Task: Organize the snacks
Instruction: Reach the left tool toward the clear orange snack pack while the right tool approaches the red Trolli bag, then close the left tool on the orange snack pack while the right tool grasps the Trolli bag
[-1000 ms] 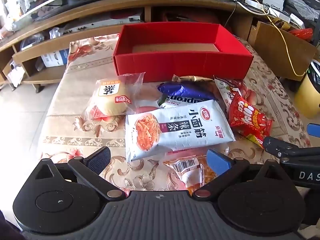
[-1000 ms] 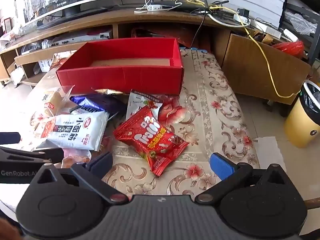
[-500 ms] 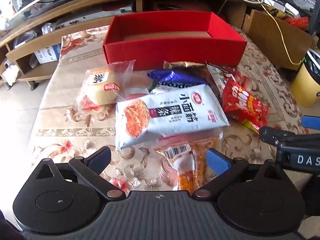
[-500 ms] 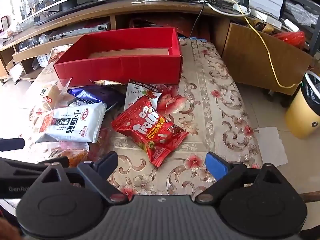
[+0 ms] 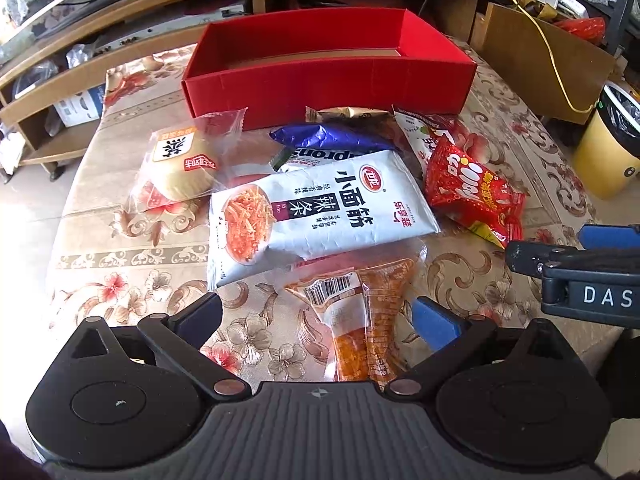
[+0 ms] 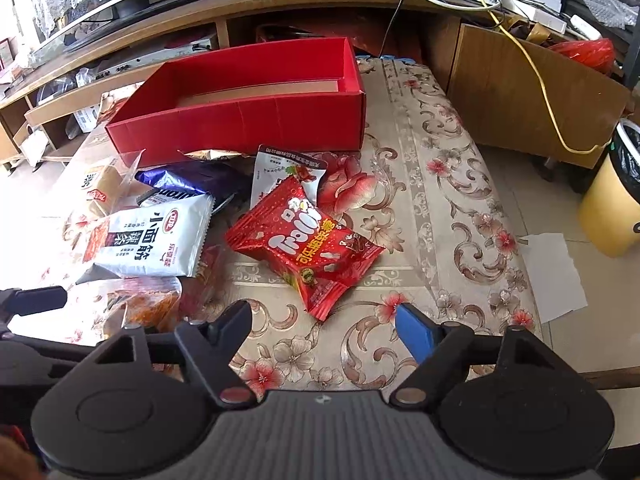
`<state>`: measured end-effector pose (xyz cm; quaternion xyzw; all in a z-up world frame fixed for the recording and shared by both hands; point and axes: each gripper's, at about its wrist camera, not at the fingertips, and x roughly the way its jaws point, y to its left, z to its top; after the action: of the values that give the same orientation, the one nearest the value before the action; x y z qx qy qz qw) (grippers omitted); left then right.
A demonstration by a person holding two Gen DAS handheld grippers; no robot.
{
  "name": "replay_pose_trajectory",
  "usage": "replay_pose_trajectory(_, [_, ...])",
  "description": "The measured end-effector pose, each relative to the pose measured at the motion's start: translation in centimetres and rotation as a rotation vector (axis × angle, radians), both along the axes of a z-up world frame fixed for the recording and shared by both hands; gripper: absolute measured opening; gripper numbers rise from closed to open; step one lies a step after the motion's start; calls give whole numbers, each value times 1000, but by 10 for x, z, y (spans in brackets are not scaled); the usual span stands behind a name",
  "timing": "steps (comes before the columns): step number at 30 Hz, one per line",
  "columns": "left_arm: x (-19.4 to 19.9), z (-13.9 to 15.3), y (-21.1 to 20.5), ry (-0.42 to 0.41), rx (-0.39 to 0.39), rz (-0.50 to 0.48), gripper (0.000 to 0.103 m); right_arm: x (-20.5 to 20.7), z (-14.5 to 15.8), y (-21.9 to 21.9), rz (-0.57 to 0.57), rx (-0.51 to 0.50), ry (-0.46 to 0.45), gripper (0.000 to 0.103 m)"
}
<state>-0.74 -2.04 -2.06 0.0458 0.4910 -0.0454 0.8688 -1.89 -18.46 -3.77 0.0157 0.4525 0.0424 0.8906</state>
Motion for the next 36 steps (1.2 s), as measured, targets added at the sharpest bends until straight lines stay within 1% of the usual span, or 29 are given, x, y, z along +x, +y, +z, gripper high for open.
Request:
replay_pose_trajectory(3, [0, -1, 1, 1, 1, 3, 102, 0, 0, 0, 0, -4, 3, 73])
replay_pose_trajectory(18, [3, -5, 3, 8, 11, 23, 102, 2, -4, 1, 2, -31, 32, 72])
replay_pose_trajectory(29, [3, -8, 0, 22, 21, 18, 101, 2, -4, 1, 8, -20, 36, 72])
replay_pose_trajectory(36, [6, -15, -2, 54, 14, 6, 100, 4, -1, -3, -2, 4, 27, 72])
